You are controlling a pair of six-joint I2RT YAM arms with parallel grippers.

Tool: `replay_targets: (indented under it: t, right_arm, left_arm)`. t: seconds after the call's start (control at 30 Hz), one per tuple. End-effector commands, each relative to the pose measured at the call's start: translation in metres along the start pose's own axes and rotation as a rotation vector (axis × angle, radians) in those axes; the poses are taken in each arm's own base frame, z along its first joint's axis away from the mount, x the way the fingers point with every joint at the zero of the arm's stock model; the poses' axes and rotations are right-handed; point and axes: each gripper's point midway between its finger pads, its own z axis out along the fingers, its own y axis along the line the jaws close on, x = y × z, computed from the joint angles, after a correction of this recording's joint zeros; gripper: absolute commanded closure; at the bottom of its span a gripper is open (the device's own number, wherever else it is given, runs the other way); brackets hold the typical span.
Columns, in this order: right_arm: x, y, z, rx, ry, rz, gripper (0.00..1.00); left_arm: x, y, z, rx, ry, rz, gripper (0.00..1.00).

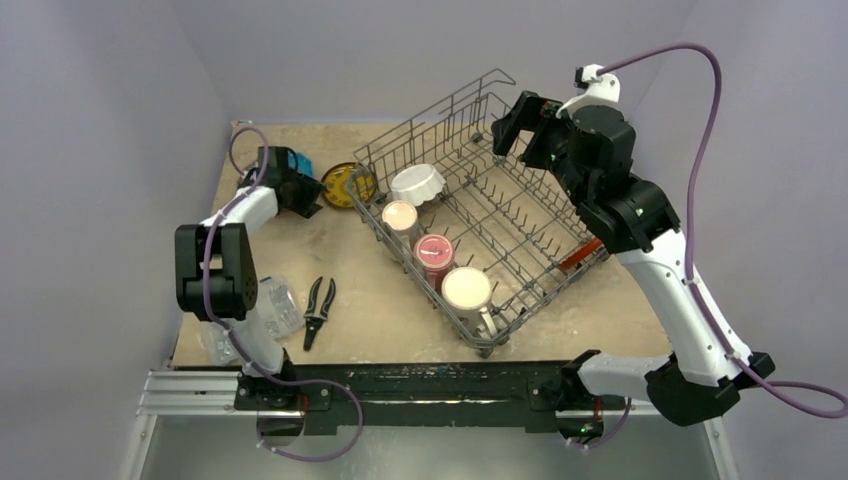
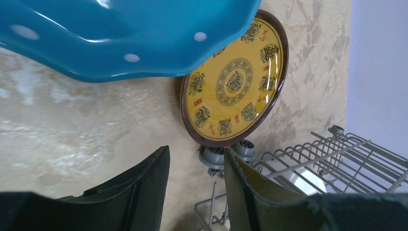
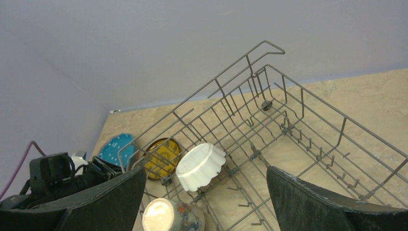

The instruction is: Load the mixed dishes into the dish rack

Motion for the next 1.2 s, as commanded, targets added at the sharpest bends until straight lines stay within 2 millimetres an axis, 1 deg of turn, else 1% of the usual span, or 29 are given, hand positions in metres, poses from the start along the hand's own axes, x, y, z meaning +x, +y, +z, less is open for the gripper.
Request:
replay_targets:
  t: [0.0,0.1,0.17,0.2,0.27,0.33,0.37,0.43,0.53,0.57,0.7,0.77,0.83,0.9,1.0,1.07,1.1,1.17]
  right_arm:
    - [-0.041,0.007,-0.007,-0.026,-0.115,0.02,0.02]
    - [-0.043,0.003,-0.004,-0.001,-0.121,0.029,0.02]
    - [-0.042,0.001,-0.004,0.007,-0.115,0.038,0.02]
    - [-0.039,-0.001,-0.004,0.012,-0.11,0.044,0.02]
    - [-0.035,-0.005,-0.006,0.028,-0.104,0.06,0.02]
    - [-0.032,-0.009,-0.007,0.038,-0.102,0.069,0.02]
    - [-0.032,-0.011,-0.008,0.041,-0.102,0.068,0.02]
    - [-0.035,-0.012,-0.009,0.042,-0.106,0.054,0.02]
    - [-0.047,-0.01,-0.013,0.037,-0.119,0.025,0.02]
    - [-0.051,-0.009,-0.014,0.034,-0.122,0.015,0.02]
    - [-0.062,-0.007,-0.022,0.026,-0.134,-0.02,0.02]
    - [-0.068,-0.008,-0.027,0.026,-0.148,-0.033,0.02]
    - [-0.074,-0.01,-0.033,0.032,-0.166,-0.048,0.02]
    - [-0.08,-0.012,-0.037,0.038,-0.187,-0.051,0.02]
    - [-0.084,-0.011,-0.04,0.03,-0.2,-0.06,0.02]
    - [-0.084,-0.013,-0.042,0.035,-0.199,-0.063,0.02]
    - [-0.084,-0.014,-0.044,0.038,-0.198,-0.065,0.02]
    - [-0.083,-0.016,-0.047,0.044,-0.198,-0.063,0.02]
  left_arm:
    - [0.0,-0.013,0.032,0.052,-0.103,-0.156,0.56]
    - [0.007,0.0,0.055,0.006,-0.081,-0.227,0.57]
    - [0.01,0.008,0.059,-0.018,-0.076,-0.236,0.56]
    - [0.009,0.009,0.06,-0.008,-0.085,-0.224,0.55]
    - [0.005,0.007,0.063,-0.002,-0.101,-0.205,0.52]
    - [0.002,0.004,0.068,-0.019,-0.098,-0.203,0.52]
    - [0.007,0.005,0.069,-0.052,-0.096,-0.203,0.52]
    - [0.012,0.003,0.067,-0.097,-0.12,-0.177,0.57]
    - [0.011,0.004,0.066,-0.098,-0.177,-0.176,0.75]
    - [0.01,0.004,0.065,-0.096,-0.187,-0.185,0.78]
    - [0.012,0.003,0.066,-0.125,-0.169,-0.178,0.81]
    - [0.018,-0.007,0.072,-0.071,-0.132,-0.167,0.81]
    - [0.028,-0.006,0.081,-0.083,-0.087,-0.222,0.87]
    - [0.033,-0.009,0.09,-0.07,-0.068,-0.257,0.92]
    - [0.021,-0.013,0.089,-0.064,-0.123,-0.257,0.95]
    - [0.009,-0.017,0.083,-0.039,-0.149,-0.257,0.96]
    - [0.004,-0.018,0.08,-0.031,-0.153,-0.258,0.99]
    - [-0.004,-0.027,0.07,0.004,-0.166,-0.24,1.0]
